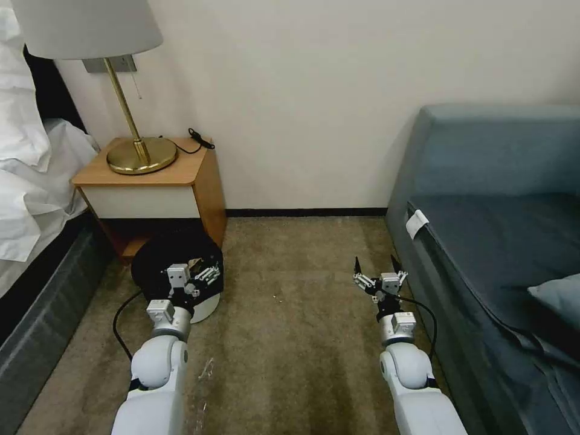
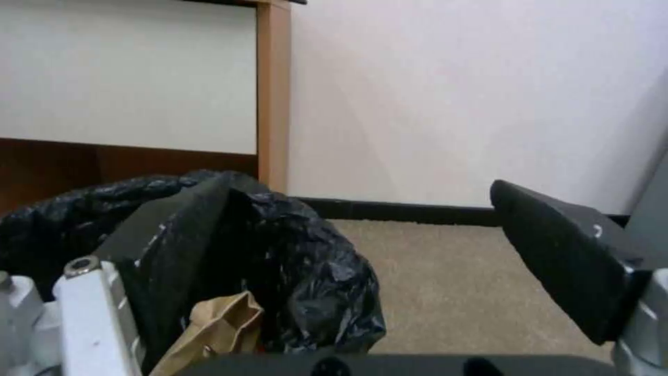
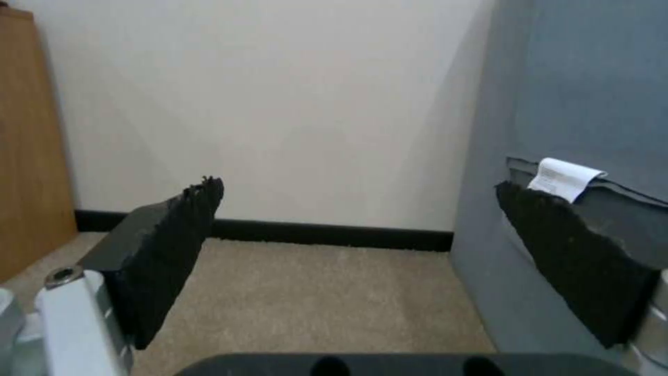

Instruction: Pick up the trash bin, then pick up the garbage on the floor and place it into the trash bin.

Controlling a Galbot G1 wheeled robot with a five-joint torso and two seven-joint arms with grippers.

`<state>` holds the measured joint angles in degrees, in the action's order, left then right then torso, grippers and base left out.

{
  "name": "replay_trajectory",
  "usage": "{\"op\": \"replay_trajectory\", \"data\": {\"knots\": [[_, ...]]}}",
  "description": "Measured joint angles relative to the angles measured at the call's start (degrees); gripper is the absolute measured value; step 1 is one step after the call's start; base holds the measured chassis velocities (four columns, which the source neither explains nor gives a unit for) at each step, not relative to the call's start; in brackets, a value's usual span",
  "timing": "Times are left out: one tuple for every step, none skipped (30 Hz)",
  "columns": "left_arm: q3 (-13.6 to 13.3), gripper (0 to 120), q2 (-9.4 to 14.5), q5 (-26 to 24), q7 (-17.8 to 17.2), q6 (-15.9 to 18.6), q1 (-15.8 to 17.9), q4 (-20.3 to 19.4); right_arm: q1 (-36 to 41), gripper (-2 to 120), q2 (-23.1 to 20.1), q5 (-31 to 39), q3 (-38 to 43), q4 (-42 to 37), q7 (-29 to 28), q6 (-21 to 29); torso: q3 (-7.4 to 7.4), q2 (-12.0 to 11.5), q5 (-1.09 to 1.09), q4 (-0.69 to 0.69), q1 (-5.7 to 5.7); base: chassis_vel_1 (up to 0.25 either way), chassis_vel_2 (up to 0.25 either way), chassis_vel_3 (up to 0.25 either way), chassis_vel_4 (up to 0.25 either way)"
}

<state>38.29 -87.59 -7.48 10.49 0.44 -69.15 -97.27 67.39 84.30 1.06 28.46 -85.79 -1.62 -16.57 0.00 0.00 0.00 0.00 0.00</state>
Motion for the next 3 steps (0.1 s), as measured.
{"op": "replay_trajectory", "data": {"knots": [[0.0, 100, 0.0, 0.0, 0.0, 0.0, 0.0, 0.0, 0.0, 100, 0.0, 0.0, 0.0, 0.1, 0.0, -0.1, 0.00, 0.0, 0.00, 0.00, 0.00, 0.000, 0.000, 0.000, 0.000], [0.0, 100, 0.0, 0.0, 0.0, 0.0, 0.0, 0.0, 0.0, 100, 0.0, 0.0, 0.0, 0.1, 0.0, -0.1, 0.00, 0.0, 0.00, 0.00, 0.00, 0.000, 0.000, 0.000, 0.000], [0.0, 100, 0.0, 0.0, 0.2, 0.0, 0.0, -0.1, -0.1, 100, 0.0, 0.0, 0.0, 0.2, 0.0, -0.2, 0.00, 0.0, 0.00, 0.00, 0.00, 0.000, 0.000, 0.000, 0.000]]}}
